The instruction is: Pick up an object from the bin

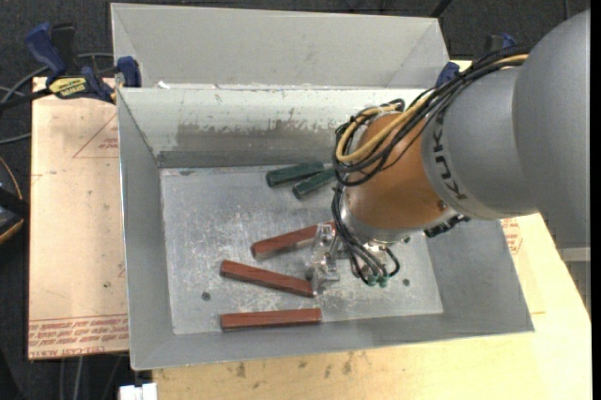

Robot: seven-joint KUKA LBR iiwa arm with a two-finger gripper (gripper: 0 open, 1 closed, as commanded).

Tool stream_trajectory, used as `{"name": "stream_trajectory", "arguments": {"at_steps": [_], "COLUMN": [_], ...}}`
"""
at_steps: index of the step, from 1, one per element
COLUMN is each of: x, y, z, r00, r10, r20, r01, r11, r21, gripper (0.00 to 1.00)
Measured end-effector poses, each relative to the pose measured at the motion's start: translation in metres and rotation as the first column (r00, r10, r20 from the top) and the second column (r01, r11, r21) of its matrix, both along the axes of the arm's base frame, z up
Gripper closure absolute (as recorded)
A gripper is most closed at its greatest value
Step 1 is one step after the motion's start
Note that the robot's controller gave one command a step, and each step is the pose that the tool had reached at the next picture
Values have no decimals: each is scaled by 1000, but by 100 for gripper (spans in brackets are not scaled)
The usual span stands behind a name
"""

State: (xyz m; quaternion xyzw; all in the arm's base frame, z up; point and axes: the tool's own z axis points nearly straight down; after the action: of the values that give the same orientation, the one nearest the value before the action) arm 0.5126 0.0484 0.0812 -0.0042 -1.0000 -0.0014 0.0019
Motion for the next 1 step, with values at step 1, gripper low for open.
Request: {"name": "stream_trajectory", "arguments": {"at_steps": [1], "x": [0], "y": [-3], "z": [30], "r00": [1000], "r10": [9], "r20": [2], "r01": [-9], "r11": [1000], "r21": [-3], "gripper": [100]}}
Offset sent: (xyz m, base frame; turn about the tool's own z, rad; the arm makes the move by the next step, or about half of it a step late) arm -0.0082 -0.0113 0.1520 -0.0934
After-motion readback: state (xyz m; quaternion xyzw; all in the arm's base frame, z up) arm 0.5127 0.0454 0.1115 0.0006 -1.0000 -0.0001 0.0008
